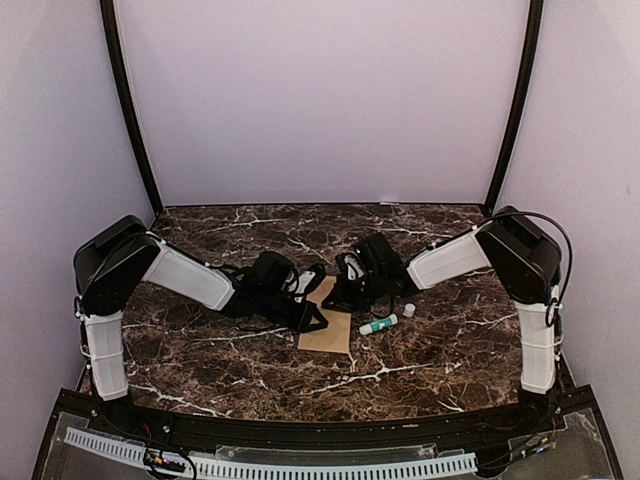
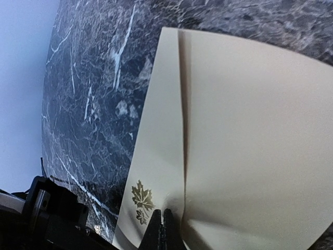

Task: Place the letter into the envelope and seal it
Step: Seal the envelope flap on the envelope.

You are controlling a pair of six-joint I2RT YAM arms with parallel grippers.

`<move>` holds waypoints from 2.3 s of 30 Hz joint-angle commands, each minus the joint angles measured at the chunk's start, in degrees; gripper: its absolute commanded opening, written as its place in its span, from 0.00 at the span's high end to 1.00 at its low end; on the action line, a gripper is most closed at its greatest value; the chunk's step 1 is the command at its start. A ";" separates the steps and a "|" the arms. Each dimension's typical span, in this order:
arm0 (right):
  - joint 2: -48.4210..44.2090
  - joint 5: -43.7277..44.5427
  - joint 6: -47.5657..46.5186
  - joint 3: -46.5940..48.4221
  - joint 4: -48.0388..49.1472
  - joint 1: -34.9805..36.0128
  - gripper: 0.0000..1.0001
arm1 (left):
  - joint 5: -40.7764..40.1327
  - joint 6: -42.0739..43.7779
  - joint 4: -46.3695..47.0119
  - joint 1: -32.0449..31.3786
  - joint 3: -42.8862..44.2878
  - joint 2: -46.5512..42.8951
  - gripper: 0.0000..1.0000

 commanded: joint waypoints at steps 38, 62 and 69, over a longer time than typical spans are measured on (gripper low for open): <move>-1.63 5.81 -6.35 1.87 -11.46 1.74 1.00 | -2.62 1.28 -7.93 -0.16 -0.34 0.21 0.96; -0.24 7.40 -4.96 0.90 -12.42 1.78 1.00 | -1.84 0.21 -7.63 -0.15 -3.45 -7.59 0.82; -1.49 2.94 -4.69 1.14 -9.25 1.78 1.00 | -2.05 0.95 -7.46 -0.18 -5.14 -5.33 0.95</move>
